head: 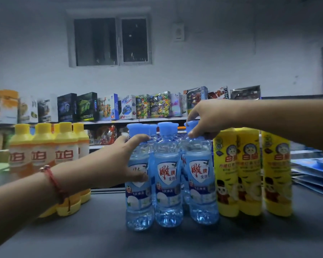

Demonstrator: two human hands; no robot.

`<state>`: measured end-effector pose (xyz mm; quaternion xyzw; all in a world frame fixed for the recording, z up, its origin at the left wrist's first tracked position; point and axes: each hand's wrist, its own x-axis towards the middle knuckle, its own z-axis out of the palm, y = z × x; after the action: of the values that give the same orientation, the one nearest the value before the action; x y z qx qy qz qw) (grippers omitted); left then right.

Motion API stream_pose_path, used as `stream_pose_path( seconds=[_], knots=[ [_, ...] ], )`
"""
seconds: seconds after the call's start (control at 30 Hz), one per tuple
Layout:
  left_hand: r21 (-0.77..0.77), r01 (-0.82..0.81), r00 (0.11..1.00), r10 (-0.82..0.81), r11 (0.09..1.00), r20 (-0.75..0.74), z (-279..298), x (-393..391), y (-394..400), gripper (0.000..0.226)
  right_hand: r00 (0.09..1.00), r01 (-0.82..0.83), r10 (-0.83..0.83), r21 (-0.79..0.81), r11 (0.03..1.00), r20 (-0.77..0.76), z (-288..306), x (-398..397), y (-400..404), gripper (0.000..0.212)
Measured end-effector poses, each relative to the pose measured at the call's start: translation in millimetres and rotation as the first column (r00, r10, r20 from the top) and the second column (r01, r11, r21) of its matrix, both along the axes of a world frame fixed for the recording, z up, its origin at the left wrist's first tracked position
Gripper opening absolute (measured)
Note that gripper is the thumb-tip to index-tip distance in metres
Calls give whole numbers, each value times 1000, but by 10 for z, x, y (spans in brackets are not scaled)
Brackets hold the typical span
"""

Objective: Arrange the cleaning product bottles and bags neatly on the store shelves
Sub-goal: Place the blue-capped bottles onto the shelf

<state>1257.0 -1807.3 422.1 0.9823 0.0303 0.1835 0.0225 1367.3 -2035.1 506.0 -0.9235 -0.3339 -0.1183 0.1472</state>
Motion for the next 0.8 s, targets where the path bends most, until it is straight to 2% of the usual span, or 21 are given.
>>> stream_pose_path(
  seconds=[0.13, 0.2, 0.27, 0.33, 0.4, 0.5, 0.57, 0.8],
  knots=[
    [-47, 27, 1000, -27, 999, 16, -20, 7, 3, 96, 999, 2, -2, -10, 1000, -44, 33, 36, -94, 62],
    [-77, 46, 999, -44, 996, 24, -34, 12, 15, 95, 1000, 2, -4, -81, 997, -29, 43, -11, -119, 64],
    [-99, 65, 997, -62, 993, 36, -39, 14, 24, 93, 985, 32, 5, -208, 978, 175, 82, -80, -86, 64],
    [-114, 92, 995, -87, 989, 48, -39, 18, 34, 93, 935, 8, 65, -205, 979, 348, 118, -167, 10, 67],
    [-133, 125, 991, -118, 983, 63, -28, 31, 45, 92, 944, -109, 153, -161, 981, 294, 108, -221, 149, 81],
    [-179, 175, 982, -159, 968, 99, -25, 58, 91, 91, 959, -194, 236, -244, 950, 156, -46, -262, 383, 102],
    [-227, 217, 974, -194, 949, 119, -33, 74, 133, 87, 952, -204, 260, -305, 930, 158, -144, -235, 469, 103],
    [-340, 318, 948, -284, 885, 147, -80, 129, 180, 86, 950, -181, 248, -314, 932, 188, -110, -210, 362, 92]
  ],
)
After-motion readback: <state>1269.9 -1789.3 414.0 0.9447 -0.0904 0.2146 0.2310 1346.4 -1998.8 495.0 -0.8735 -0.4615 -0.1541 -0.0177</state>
